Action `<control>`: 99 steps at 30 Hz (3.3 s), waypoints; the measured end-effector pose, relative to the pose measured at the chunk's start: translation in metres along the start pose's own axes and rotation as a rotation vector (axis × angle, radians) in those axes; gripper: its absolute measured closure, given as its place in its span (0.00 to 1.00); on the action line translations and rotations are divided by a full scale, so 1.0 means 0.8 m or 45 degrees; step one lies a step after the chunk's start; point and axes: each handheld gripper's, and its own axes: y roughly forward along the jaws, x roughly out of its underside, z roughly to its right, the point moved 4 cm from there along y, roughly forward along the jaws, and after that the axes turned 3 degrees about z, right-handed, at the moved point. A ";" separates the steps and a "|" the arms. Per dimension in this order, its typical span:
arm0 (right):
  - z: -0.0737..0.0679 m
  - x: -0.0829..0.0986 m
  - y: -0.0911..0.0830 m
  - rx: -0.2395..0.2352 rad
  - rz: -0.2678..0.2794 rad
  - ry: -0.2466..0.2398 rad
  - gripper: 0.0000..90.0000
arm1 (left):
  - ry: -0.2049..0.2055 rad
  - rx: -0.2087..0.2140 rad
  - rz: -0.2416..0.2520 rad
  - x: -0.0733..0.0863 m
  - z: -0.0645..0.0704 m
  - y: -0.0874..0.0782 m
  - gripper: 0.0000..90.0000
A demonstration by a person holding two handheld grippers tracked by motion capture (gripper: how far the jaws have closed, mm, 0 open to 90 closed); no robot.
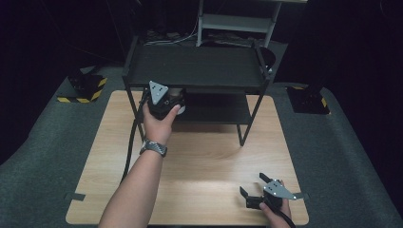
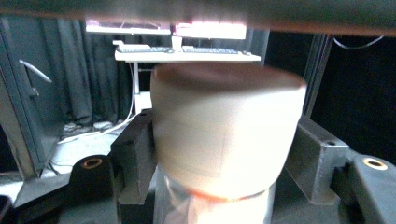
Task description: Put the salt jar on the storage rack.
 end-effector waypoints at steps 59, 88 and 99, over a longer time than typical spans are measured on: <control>-0.004 -0.001 0.001 0.023 -0.009 -0.014 0.00 | 0.015 0.182 0.114 0.087 -0.022 -0.155 0.00; -0.005 0.000 0.001 0.030 -0.005 -0.019 0.00 | 0.026 0.203 -0.024 0.200 -0.048 -0.255 0.01; -0.005 0.000 0.001 0.030 -0.004 -0.017 0.00 | 0.026 0.162 -0.109 0.224 -0.050 -0.265 0.01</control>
